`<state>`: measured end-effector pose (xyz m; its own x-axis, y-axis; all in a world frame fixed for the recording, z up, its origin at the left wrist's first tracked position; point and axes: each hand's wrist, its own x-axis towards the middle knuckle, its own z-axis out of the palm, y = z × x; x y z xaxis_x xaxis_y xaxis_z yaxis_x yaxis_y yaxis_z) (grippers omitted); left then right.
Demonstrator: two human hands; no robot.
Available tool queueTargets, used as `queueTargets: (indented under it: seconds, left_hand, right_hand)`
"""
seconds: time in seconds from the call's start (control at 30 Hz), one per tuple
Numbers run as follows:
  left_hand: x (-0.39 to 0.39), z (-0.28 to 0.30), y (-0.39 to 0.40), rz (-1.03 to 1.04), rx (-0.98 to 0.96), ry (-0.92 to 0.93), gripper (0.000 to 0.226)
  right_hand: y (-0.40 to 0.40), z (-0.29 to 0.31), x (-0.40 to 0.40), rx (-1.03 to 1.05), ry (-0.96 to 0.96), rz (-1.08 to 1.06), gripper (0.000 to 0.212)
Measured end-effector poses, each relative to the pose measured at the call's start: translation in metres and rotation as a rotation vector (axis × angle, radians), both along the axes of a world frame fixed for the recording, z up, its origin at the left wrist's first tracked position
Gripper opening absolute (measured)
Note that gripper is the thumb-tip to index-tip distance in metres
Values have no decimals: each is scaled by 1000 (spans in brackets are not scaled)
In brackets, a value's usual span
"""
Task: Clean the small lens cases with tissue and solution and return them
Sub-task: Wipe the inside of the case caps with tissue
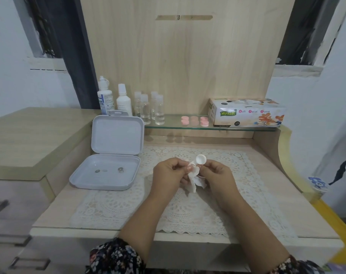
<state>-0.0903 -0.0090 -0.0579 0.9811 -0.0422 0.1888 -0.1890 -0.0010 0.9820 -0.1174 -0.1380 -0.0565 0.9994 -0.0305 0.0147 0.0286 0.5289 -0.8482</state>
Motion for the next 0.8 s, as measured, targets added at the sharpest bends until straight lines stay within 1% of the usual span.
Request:
queueTargets:
  seconds: [0.07,0.2,0.3,0.37,0.43,0.47,0.53,0.6,0.67,0.73,0.8]
  left_hand:
    - [0,0,0,2,12,3,6]
    - [1,-2,-1,14,42,2,16]
    - [4,-5,1,21,29,-17,16]
    - [6,-7,3,76,-6,-58,16]
    - [7,-8,7,197,-1,-159,17]
    - [7,-8,8,248,25,-237,17]
    - [4,-8,7,259,90,-386,15]
    - [2,-10,3,198,183,-483,15]
    - [2,-14,0,140,323,-567,22]
    - [4,-17,0,117,429,-600,28]
    - [5,-18,1,112,472,-598,31]
  right_hand:
    - [0,0,0,-20,14,-6,20]
    - [-1,0,0,-5,2,4,17]
    - [-1,0,0,21,5,-51,15]
    - [-2,1,0,46,16,-112,12]
    - [-2,0,1,35,29,-132,11]
    - [-1,-1,2,19,30,-122,13]
    - [2,-3,3,-53,22,-92,14]
    - [3,-4,3,-164,9,-79,19]
    - [2,-7,4,-188,-13,-66,26]
    - [1,-9,3,-232,-25,-66,27]
    - [0,-10,3,-285,-17,-63,28]
